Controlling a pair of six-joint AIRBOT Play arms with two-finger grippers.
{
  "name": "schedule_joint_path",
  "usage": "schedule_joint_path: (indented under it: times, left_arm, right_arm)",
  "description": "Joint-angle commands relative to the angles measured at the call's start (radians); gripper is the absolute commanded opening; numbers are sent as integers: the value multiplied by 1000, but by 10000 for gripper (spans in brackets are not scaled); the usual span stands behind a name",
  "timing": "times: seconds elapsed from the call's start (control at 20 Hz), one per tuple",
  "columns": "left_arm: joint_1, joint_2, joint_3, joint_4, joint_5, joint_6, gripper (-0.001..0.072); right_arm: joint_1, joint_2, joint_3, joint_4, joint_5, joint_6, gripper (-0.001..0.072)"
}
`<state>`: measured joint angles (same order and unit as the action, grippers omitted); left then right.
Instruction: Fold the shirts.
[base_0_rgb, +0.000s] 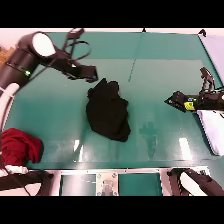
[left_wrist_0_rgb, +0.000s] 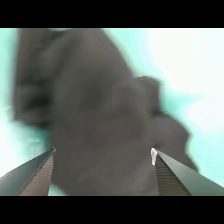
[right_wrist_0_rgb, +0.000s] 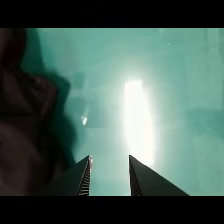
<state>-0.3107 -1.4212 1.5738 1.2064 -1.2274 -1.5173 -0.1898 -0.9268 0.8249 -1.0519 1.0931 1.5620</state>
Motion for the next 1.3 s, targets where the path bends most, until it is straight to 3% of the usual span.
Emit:
schedule_joint_path:
  times: [0.0,0.2,0.4,0.55,0.75,0.85,0.95,1.0,1.05,1.1,1.15,1.25]
  left_arm:
    - [164,-15,-8,-3,-150,0,712]
    - [254,-18,-246,-108,-60,20,712]
    - [219,-38,-470,-424,211,202,712]
    - [186,-111,-479,-549,346,266,712]
    - [167,-198,-476,-793,454,386,712]
    - [166,-231,-463,-909,464,463,712]
    - [166,-257,-437,-951,462,476,710]
    - [163,-268,-425,-956,462,476,668]
    - [155,-277,-414,-955,460,480,451]
    - [142,-279,-410,-954,461,502,185]
    - [136,-279,-408,-957,451,533,30]
    - [141,-279,-375,-955,391,550,25]
  right_arm:
    - [2,-72,1,63,7,-9,290]
    - [111,-253,1,189,-95,-84,289]
    - [261,-502,35,369,-232,-194,288]
    - [317,-685,146,499,-232,-269,288]
    - [371,-829,297,521,-216,-274,285]
    - [383,-860,357,521,-210,-276,218]
    - [379,-863,389,520,-207,-292,39]
    - [372,-863,402,518,-199,-293,21]
    - [363,-862,411,518,-184,-307,20]
    - [356,-862,417,517,-164,-311,20]
    - [345,-861,420,517,-146,-318,19]
    - [306,-846,421,510,-103,-318,18]
